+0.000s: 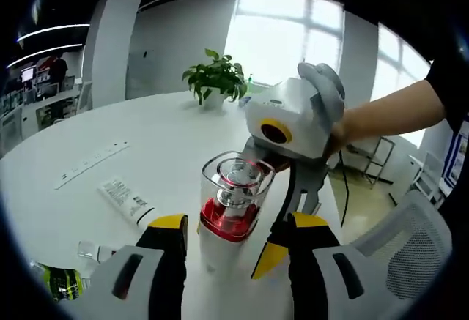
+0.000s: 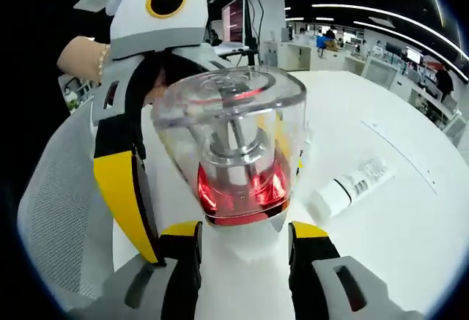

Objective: Arrange the skincare products in the storage area until every visible bottle or jar stands upright without overlapping.

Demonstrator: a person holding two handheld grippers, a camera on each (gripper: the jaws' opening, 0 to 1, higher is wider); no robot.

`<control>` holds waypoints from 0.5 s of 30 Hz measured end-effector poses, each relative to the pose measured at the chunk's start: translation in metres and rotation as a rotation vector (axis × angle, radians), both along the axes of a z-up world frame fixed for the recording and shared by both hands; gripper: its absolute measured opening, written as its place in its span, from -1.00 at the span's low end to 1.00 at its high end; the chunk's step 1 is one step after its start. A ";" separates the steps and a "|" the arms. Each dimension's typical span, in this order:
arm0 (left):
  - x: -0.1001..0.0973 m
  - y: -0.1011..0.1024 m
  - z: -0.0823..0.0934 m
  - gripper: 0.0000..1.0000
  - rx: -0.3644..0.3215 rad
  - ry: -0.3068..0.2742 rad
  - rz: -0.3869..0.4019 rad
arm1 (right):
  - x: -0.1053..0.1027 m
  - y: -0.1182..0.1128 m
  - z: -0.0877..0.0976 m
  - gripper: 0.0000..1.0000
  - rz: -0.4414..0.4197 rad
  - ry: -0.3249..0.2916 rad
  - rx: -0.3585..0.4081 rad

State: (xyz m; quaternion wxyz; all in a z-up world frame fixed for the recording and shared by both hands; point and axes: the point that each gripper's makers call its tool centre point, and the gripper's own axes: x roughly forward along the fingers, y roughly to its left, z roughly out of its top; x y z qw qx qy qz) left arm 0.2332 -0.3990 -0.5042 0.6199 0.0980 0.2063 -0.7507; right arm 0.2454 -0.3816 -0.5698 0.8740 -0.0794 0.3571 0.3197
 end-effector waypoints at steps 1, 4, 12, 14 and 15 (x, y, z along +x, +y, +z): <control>-0.002 0.001 0.000 -0.01 0.002 0.001 0.003 | -0.001 0.001 0.001 -0.02 -0.009 0.005 0.012; -0.004 0.008 0.001 0.01 0.017 0.017 0.005 | -0.005 0.003 0.001 0.00 -0.014 0.005 -0.002; 0.006 0.035 -0.001 0.20 0.029 0.017 0.048 | -0.012 0.005 0.007 0.20 -0.056 -0.029 -0.046; 0.002 0.043 -0.001 0.21 0.037 0.015 0.060 | -0.013 0.002 0.008 0.31 -0.080 -0.042 -0.058; 0.009 0.049 -0.002 0.22 0.040 0.011 0.071 | -0.013 0.001 0.008 0.37 -0.095 -0.042 -0.057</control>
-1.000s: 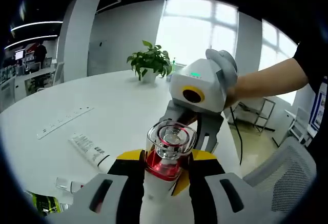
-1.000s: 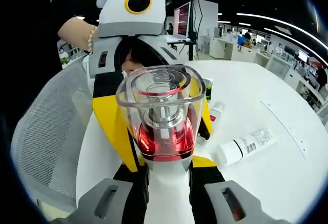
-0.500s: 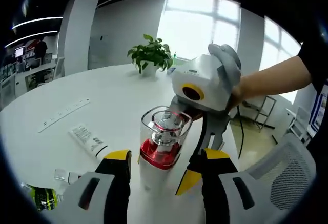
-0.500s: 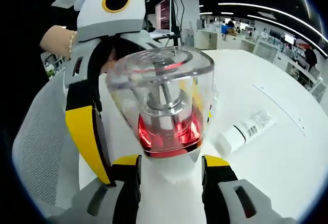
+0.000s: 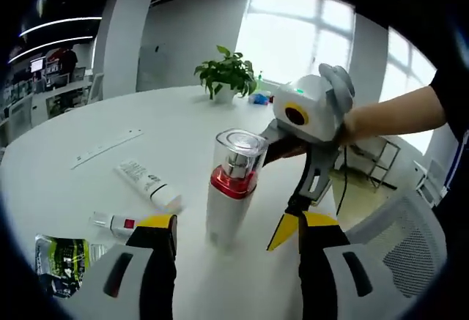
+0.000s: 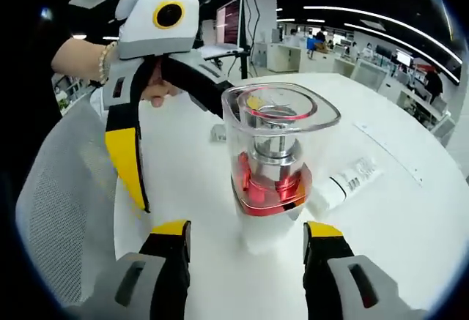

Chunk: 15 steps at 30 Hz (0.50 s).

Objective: Arrange the skincare products in the storage area until every visible bottle or jar stands upright without overlapping.

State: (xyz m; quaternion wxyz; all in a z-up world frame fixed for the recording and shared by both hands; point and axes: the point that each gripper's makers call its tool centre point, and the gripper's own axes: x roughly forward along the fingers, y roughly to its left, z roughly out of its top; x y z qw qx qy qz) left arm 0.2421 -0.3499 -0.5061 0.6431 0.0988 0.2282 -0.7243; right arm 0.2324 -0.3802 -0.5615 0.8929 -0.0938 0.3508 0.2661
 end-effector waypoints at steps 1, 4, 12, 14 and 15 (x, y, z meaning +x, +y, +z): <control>0.002 0.004 0.000 0.24 0.002 0.000 0.008 | 0.000 -0.001 0.002 0.42 -0.021 -0.008 0.006; 0.008 0.021 0.000 0.27 0.008 0.012 0.040 | -0.002 0.000 0.006 0.50 -0.064 -0.019 0.031; 0.020 0.074 -0.007 0.40 0.022 0.027 0.148 | -0.012 0.003 0.015 0.65 -0.180 -0.051 0.072; 0.020 0.087 -0.007 0.44 0.021 0.029 0.178 | -0.015 0.007 0.017 0.68 -0.231 -0.065 0.123; 0.020 0.092 -0.007 0.47 0.023 0.033 0.188 | -0.018 0.008 0.017 0.71 -0.252 -0.062 0.133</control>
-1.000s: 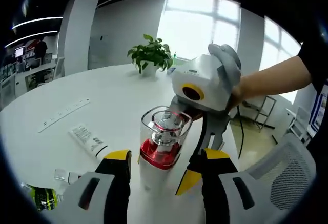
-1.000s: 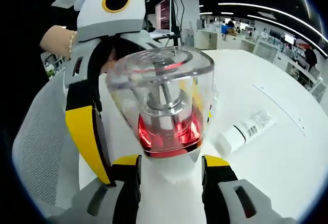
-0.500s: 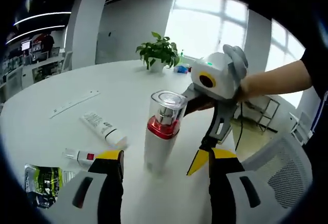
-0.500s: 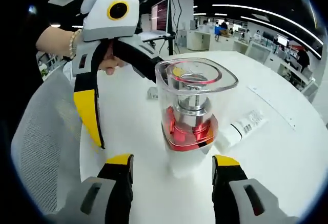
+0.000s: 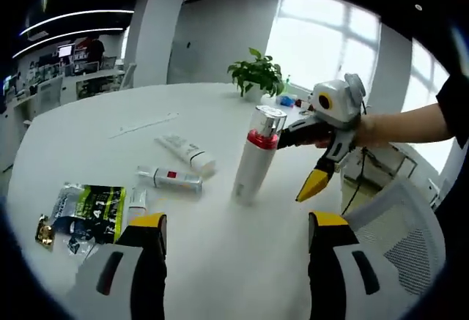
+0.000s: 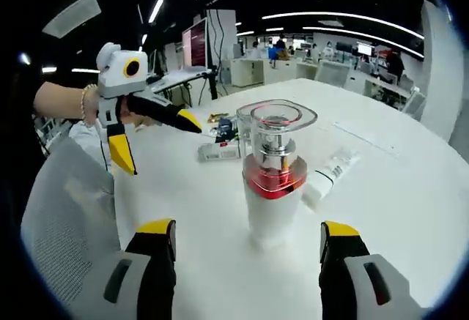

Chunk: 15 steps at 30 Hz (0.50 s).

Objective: Arrange the skincare products in the storage area until every visible bottle or jar stands upright without overlapping.

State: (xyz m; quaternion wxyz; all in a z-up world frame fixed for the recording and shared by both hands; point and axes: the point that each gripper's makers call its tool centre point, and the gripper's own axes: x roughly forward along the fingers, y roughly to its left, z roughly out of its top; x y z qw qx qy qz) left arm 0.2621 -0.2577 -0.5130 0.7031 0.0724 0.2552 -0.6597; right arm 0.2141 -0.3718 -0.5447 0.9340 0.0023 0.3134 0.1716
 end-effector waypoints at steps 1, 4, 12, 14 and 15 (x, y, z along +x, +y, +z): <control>0.003 0.008 -0.001 0.49 0.003 0.004 0.015 | -0.004 0.000 -0.002 0.73 -0.014 0.001 -0.009; 0.008 0.024 -0.003 0.58 0.008 -0.001 0.044 | -0.014 0.002 -0.008 0.75 -0.040 0.019 -0.013; 0.012 0.079 -0.010 0.81 0.040 0.007 0.127 | -0.048 0.006 -0.018 0.82 -0.116 0.065 0.006; 0.015 0.088 -0.010 0.86 0.041 0.006 0.147 | -0.056 0.007 -0.014 0.82 -0.139 0.058 -0.004; 0.016 0.094 -0.010 0.87 0.042 0.007 0.160 | -0.058 0.008 -0.013 0.83 -0.145 0.054 -0.006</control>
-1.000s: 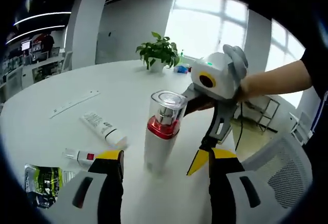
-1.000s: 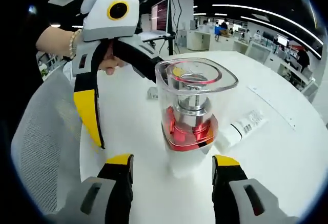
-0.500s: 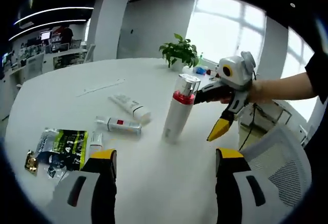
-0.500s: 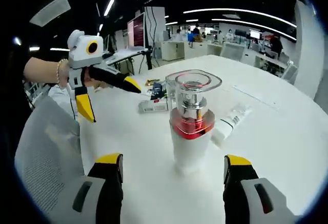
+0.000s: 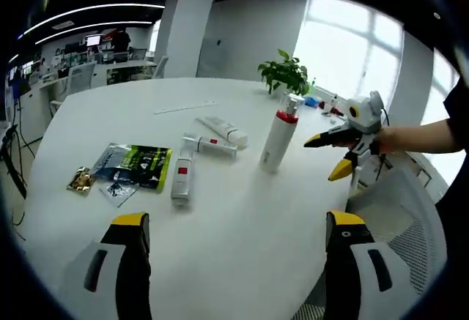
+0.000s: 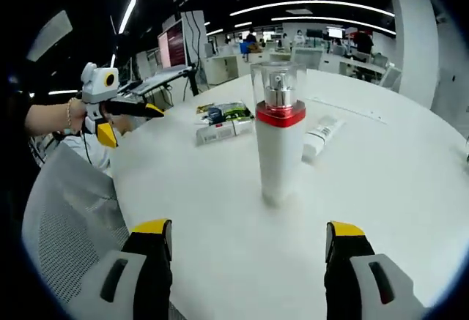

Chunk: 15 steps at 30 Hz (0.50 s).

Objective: Arrange the skincare products in the storage area until every visible bottle or jar stands upright without overlapping.

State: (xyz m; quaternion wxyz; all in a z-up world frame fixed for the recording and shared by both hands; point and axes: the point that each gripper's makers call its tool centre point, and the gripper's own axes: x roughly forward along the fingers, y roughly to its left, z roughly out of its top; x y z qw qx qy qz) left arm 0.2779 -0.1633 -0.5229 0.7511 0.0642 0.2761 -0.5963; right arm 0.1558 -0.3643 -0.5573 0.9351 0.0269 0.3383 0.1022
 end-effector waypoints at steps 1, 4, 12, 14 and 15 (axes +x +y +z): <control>0.000 0.004 0.000 0.89 0.000 0.002 0.009 | -0.001 -0.003 0.000 0.84 -0.013 -0.006 -0.001; -0.003 0.017 0.003 0.94 0.001 0.002 0.048 | -0.004 -0.002 0.010 0.85 -0.040 -0.023 -0.007; -0.012 0.042 0.011 0.98 -0.002 0.034 0.109 | -0.016 0.010 0.022 0.88 -0.100 -0.065 -0.002; -0.018 0.046 0.018 0.98 -0.004 0.013 0.108 | -0.019 0.011 0.024 0.88 -0.120 -0.074 0.018; -0.022 0.050 0.020 0.98 0.005 -0.001 0.103 | -0.020 0.011 0.024 0.89 -0.126 -0.078 0.024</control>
